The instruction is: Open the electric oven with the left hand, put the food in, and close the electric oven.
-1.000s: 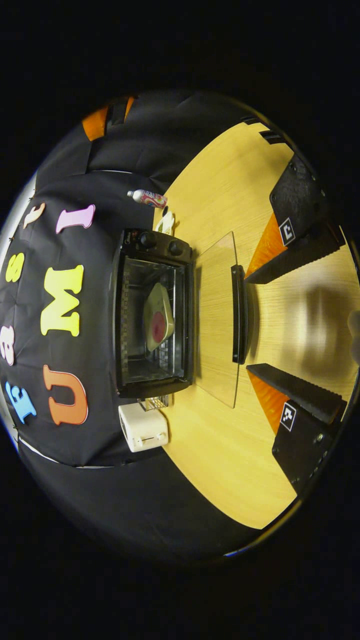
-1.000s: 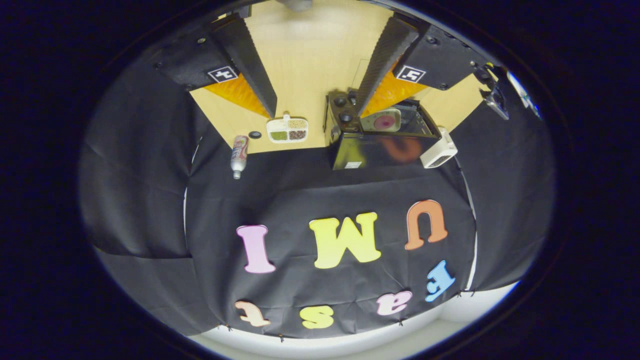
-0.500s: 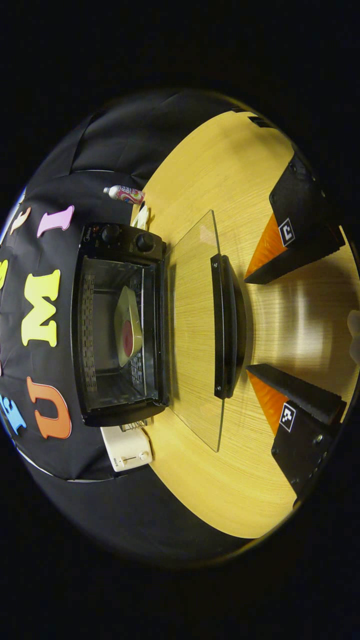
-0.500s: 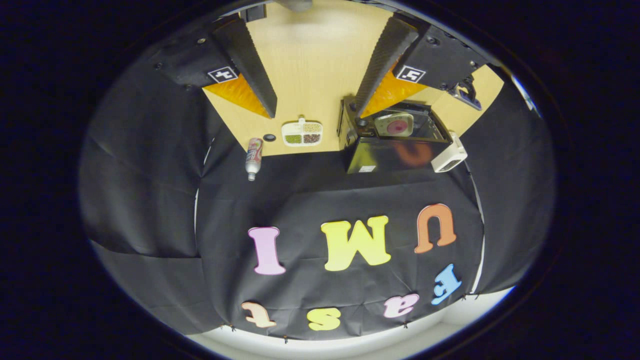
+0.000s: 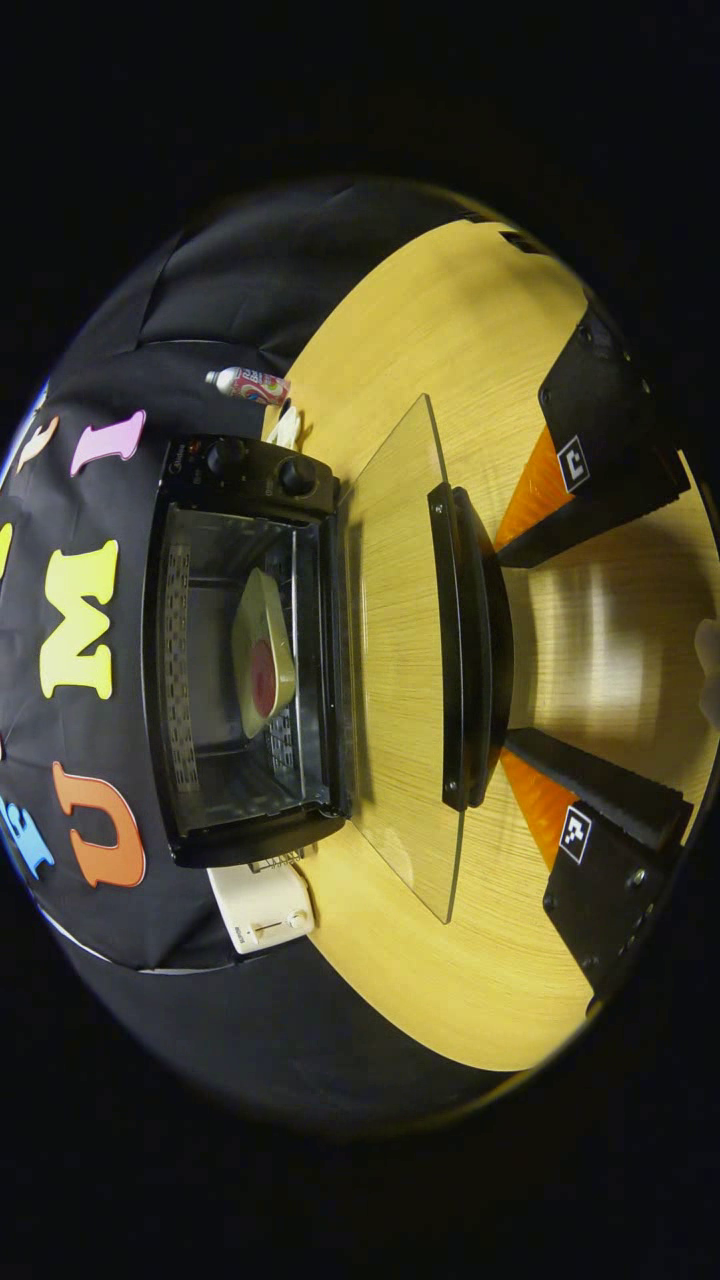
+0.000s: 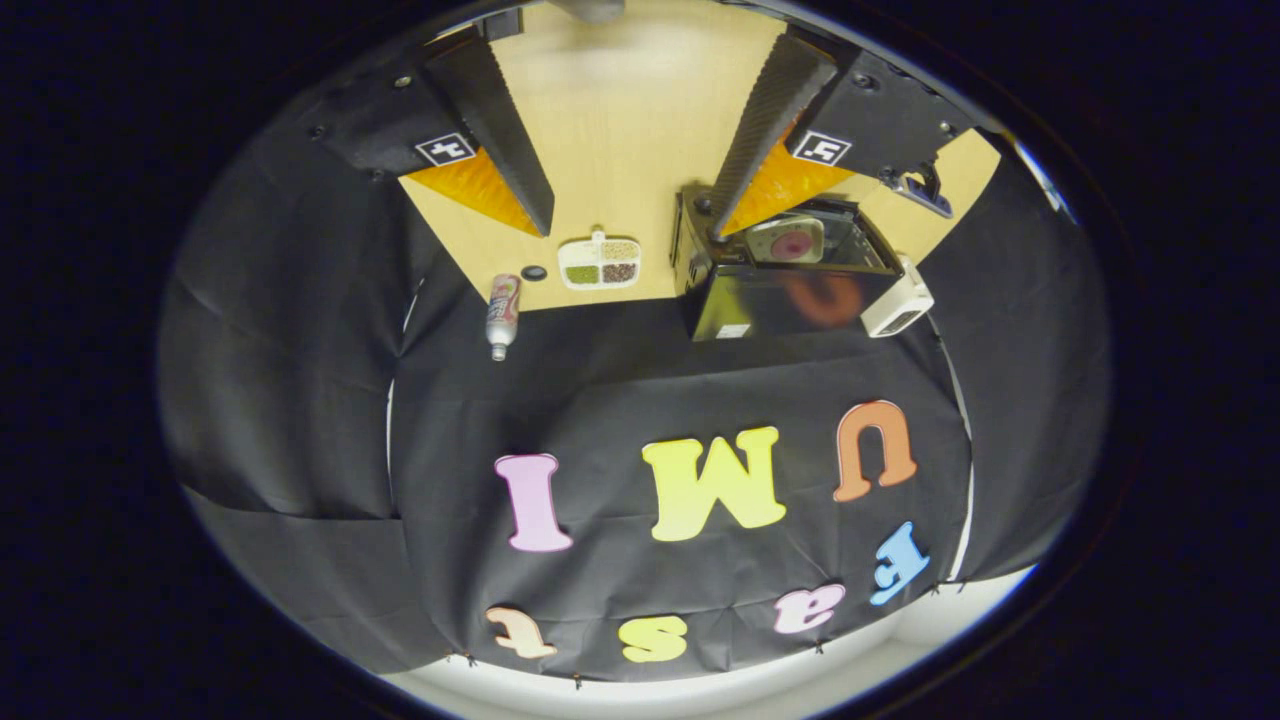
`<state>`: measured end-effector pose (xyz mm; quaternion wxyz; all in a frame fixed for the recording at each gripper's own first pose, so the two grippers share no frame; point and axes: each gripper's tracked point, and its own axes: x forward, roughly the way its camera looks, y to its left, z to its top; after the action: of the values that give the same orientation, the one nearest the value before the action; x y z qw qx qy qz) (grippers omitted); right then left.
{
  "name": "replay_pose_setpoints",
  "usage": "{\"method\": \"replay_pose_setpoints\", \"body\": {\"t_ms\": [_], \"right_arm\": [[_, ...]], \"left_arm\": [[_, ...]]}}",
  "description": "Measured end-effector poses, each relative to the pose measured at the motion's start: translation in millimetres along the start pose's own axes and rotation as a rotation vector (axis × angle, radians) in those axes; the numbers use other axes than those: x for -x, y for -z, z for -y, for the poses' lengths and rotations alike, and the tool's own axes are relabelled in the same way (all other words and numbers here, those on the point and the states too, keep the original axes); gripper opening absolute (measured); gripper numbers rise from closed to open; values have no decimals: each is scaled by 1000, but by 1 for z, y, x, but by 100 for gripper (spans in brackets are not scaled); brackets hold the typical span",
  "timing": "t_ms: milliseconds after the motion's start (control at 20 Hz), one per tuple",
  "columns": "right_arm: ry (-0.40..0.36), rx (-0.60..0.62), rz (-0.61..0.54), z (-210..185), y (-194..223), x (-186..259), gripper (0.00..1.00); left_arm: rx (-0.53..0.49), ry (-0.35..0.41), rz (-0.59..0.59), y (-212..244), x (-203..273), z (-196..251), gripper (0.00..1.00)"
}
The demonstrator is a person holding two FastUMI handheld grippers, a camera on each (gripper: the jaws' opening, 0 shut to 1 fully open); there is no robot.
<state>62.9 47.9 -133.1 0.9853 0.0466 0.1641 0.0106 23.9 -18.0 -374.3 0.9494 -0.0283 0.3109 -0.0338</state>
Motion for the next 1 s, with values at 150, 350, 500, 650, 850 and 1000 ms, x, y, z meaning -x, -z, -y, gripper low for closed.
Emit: {"method": "replay_pose_setpoints", "body": {"t_ms": [150, 350, 500, 650, 850, 1000], "right_arm": [[0, -2, 5, -1, -2, -3, 96], [6, -12, 4, -1, -2, -6, 96], [11, -27, -2, 1, -1, -8, 96], [22, -37, -3, 2, 0, -9, 100], [29, -43, -1, 2, -1, -8, 99], [28, -40, 1, 0, 0, -8, 96]], "left_arm": [[-7, -2, 38, -19, 5, 0, 98], [-11, 7, 80, -45, 8, 0, 97], [-19, 8, 120, -68, 7, 0, 97], [-36, 19, 154, -92, 4, 2, 97], [-56, 18, 194, -120, -3, 0, 97], [-53, 16, 221, -138, -6, -2, 98]]}}
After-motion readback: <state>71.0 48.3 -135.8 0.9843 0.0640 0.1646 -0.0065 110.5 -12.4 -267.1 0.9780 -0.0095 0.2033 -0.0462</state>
